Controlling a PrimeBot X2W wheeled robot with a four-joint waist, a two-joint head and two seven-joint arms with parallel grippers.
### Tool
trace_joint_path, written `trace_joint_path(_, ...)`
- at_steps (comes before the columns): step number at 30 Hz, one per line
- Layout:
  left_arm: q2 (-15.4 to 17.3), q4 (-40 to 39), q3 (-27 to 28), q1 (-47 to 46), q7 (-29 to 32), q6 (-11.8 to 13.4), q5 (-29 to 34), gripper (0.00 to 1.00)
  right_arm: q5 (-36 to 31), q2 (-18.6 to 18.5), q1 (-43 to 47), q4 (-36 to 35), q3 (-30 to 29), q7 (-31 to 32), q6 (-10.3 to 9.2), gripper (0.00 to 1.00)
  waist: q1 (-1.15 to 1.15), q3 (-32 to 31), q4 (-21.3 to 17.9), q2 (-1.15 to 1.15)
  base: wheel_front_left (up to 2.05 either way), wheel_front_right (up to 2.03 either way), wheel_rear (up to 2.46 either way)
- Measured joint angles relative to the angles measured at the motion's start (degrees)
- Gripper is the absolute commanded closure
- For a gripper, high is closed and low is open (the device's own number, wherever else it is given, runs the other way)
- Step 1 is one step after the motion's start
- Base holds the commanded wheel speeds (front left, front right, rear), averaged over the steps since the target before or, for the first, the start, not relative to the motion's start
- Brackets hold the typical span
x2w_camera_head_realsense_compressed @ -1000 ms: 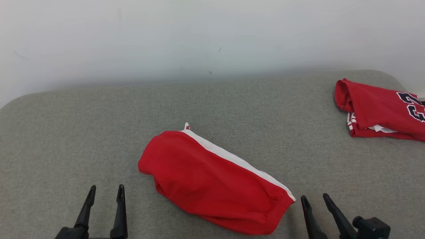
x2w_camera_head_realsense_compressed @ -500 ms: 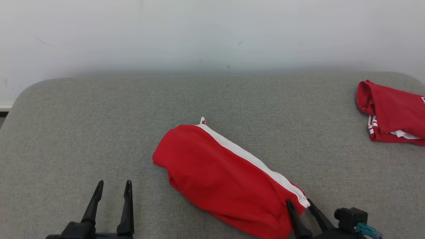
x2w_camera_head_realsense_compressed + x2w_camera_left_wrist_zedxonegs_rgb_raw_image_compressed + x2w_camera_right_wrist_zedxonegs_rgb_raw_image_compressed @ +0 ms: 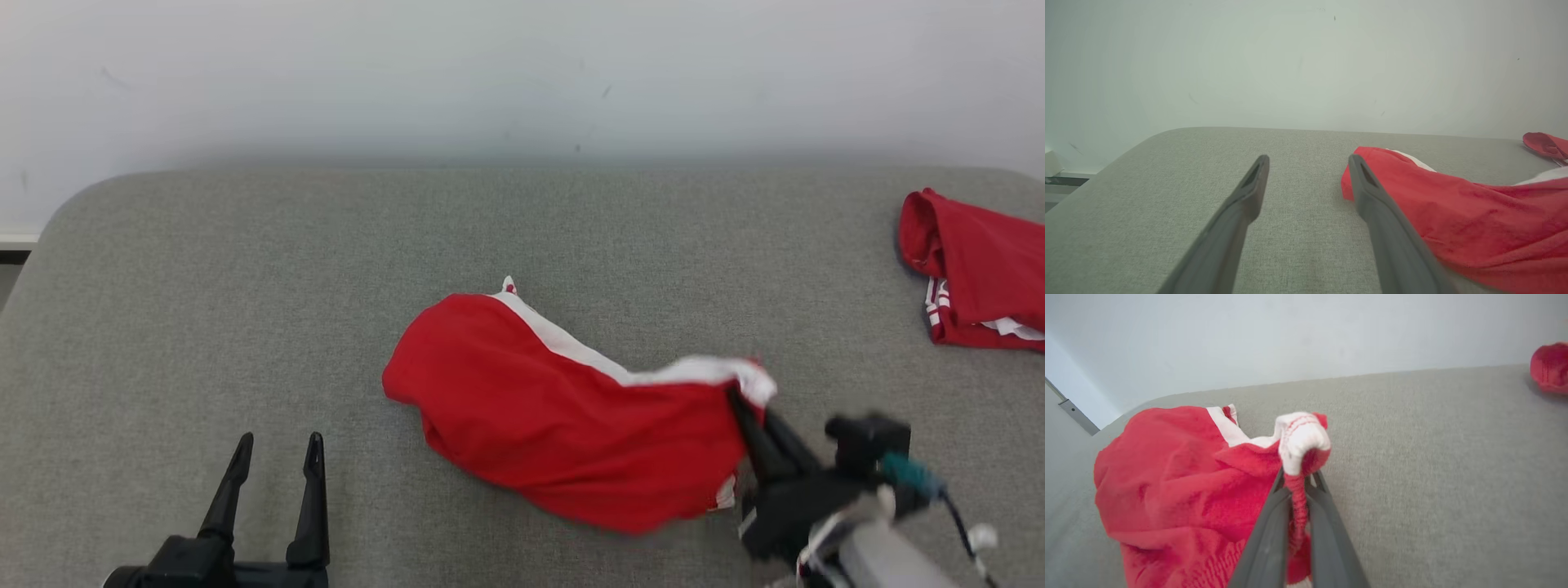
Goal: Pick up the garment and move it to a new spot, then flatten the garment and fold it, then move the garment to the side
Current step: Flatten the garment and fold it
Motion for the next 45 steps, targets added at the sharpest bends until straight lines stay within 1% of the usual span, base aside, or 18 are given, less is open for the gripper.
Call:
trace_joint_path(3, -0.03, 0.08, -0.59, -0.99, 0.0, 0.0, -0.12, 0.0, -1.15, -0.97, -7.42, 0.7, 1.67, -0.07, 0.0, 1.0, 0.0, 0.79, 0.12, 0.0, 0.0, 0.0, 0.0)
trace_joint_path(7, -0.12, 0.48, -1.77, -2.13, 0.0, 0.0, -0.47, 0.0, -2.14, -2.71, -17.92, 4.39, 3.74, 0.9, 0.0, 1.0, 0.0, 1.65, 1.14, 0.0, 0.0, 0.0, 0.0)
trace_joint_path(8, -0.12, 0.48, -1.77, -2.13, 0.0, 0.0, -0.47, 0.0, -2.14, -2.71, -17.92, 4.39, 3.74, 0.9, 0.0, 1.0, 0.0, 1.65, 1.14, 0.0, 0.0, 0.0, 0.0)
trace_joint_path(12, -0.23, 1.2, -3.1, -3.65, 0.0, 0.0, -0.89, 0.0, -3.01, -3.57, -28.22, 8.45, 6.05, 1.29, 0.0, 1.0, 0.0, 2.48, 2.81, 0.0, 0.0, 0.0, 0.0)
trace_joint_path(16, -0.3, 1.6, -3.43, -4.66, 0.0, 0.0, -1.29, 0.0, -3.36, -3.16, -37.54, 10.81, 8.43, 0.59, 0.0, 1.0, 0.0, 3.35, 4.46, 0.0, 0.0, 0.0, 0.0)
trace_joint_path(18, -0.4, 1.79, -3.38, -4.67, 0.0, 0.0, -1.4, 0.0, -3.39, -2.71, -40.19, 11.56, 10.59, 0.26, 0.0, 1.0, 0.0, 3.74, 5.07, 0.0, 0.0, 0.0, 0.0)
trace_joint_path(21, -0.44, 1.94, -3.22, -4.69, 0.0, 0.0, -1.43, 0.0, -2.94, -2.23, -40.79, 12.56, 13.29, -0.16, 0.0, 1.0, 0.01, 4.04, 5.5, 0.0, 0.0, 0.0, 0.0)
trace_joint_path(24, -0.52, 2.1, -2.53, -4.54, 0.0, 0.0, -1.57, 0.0, -2.24, -2.54, -38.75, 12.13, 15.79, -0.43, 0.0, 1.0, 0.0, 3.73, 5.25, 0.0, 0.0, 0.0, 0.0)
trace_joint_path(27, -0.55, 1.94, -1.9, -3.93, 0.0, 0.0, -1.57, 0.0, -1.96, -3.81, -33.94, 8.83, 16.17, -0.47, 0.0, 1.0, 0.01, 3.21, 4.34, 0.0, 0.0, 0.0, 0.0)
trace_joint_path(33, -0.62, 1.51, -0.96, -2.15, 0.0, 0.0, -1.41, 0.0, -3.1, -7.68, -18.92, -1.66, 13.12, -0.48, 0.0, 1.0, 0.0, 1.71, 1.81, 0.0, 0.0, 0.0, 0.0)
trace_joint_path(35, -0.63, 1.29, -0.97, -1.84, 0.0, 0.0, -1.29, 0.0, -3.76, -9.16, -13.41, -4.53, 11.91, -0.48, 0.0, 1.0, 0.0, 1.25, 0.91, 0.0, 0.0, 0.0, 0.0)
trace_joint_path(37, -0.68, 0.94, -1.03, -1.81, 0.0, 0.0, -1.15, 0.0, -3.87, -10.02, -8.29, -7.25, 9.26, -0.48, 0.0, 1.0, 0.0, 0.86, 0.09, 0.0, 0.0, 0.0, 0.0)
trace_joint_path(39, -0.69, 0.8, -1.0, -1.81, 0.0, 0.0, -1.15, 0.0, -5.0, -11.23, -3.93, -9.99, 8.86, -0.49, 0.0, 1.0, 0.0, 0.66, -0.66, 0.0, 0.0, 0.0, 0.0)
trace_joint_path(42, -0.74, 0.65, -1.49, -1.81, 0.0, 0.0, -0.97, 0.0, -4.85, -11.39, 2.47, -11.57, 6.62, -0.51, 0.0, 1.0, 0.0, 0.77, -1.44, 0.0, 0.0, 0.0, 0.0)
trace_joint_path(44, -0.75, 0.63, -1.6, -1.85, 0.0, 0.0, -0.98, 0.0, -5.91, -11.34, 5.84, -11.7, 6.0, -0.49, 0.0, 1.0, 0.0, 1.13, -1.58, 0.0, 0.0, 0.0, 0.0)
trace_joint_path(45, -0.74, 0.63, -1.54, -1.86, 0.0, 0.0, -0.98, 0.0, -5.97, -10.96, 6.94, -11.63, 5.03, -0.49, 0.0, 0.94, 0.0, 1.3, -1.64, 0.0, 0.0, 0.0, 0.0)
